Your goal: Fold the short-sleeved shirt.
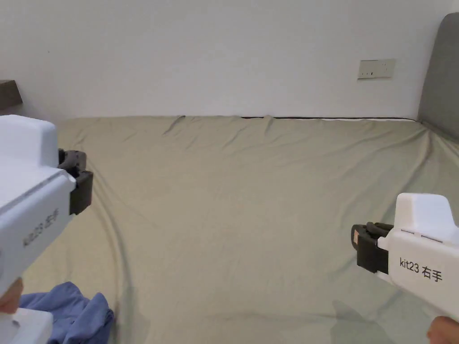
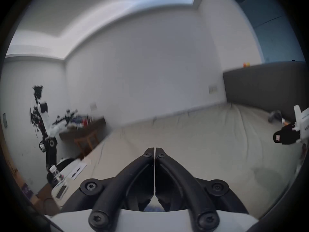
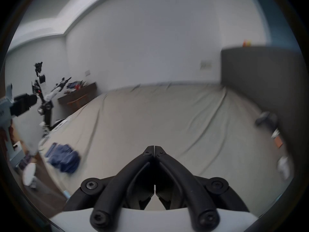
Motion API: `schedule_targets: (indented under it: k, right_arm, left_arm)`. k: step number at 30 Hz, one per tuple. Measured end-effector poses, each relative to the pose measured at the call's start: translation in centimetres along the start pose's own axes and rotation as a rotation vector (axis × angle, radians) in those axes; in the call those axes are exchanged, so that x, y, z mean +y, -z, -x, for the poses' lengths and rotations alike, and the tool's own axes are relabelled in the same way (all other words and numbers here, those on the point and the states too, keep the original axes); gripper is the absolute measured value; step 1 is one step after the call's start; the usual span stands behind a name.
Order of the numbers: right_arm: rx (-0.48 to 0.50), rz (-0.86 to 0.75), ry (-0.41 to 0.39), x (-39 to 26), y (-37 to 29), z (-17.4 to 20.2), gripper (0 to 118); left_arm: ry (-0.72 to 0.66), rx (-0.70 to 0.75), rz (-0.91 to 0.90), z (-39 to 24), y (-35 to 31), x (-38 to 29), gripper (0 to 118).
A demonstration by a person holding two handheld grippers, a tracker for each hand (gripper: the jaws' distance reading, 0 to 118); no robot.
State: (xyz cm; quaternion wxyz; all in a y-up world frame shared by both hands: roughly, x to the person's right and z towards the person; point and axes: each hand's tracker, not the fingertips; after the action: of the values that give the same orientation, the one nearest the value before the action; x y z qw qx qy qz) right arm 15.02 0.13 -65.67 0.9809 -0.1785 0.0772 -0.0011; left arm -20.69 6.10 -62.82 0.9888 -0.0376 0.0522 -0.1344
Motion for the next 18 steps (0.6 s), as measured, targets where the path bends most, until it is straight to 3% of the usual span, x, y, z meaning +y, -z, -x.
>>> schedule_targets:
  k: [4,9,15,18]
  right_arm:
    - [-0.170,-0.249,-0.112,1.8,-2.9,0.0,0]
    - [-0.270,-0.203,-0.162,0.7,-2.1,-1.5,0]
    - [-0.243,-0.123,-0.059,-0.9,-1.9,-3.7,0]
    - [-0.256,-0.155,-0.100,-0.8,-2.2,-3.5,0]
  left_arm:
    - [-0.161,-0.052,-0.130,-7.1,0.3,-1.5,0]
    - [-0.188,-0.139,-0.007,-13.5,1.2,-4.8,0]
    - [-0.268,-0.148,0.053,-14.3,1.2,-4.5,0]
    - [-0.167,-0.080,0.047,-14.5,0.9,-4.2,0]
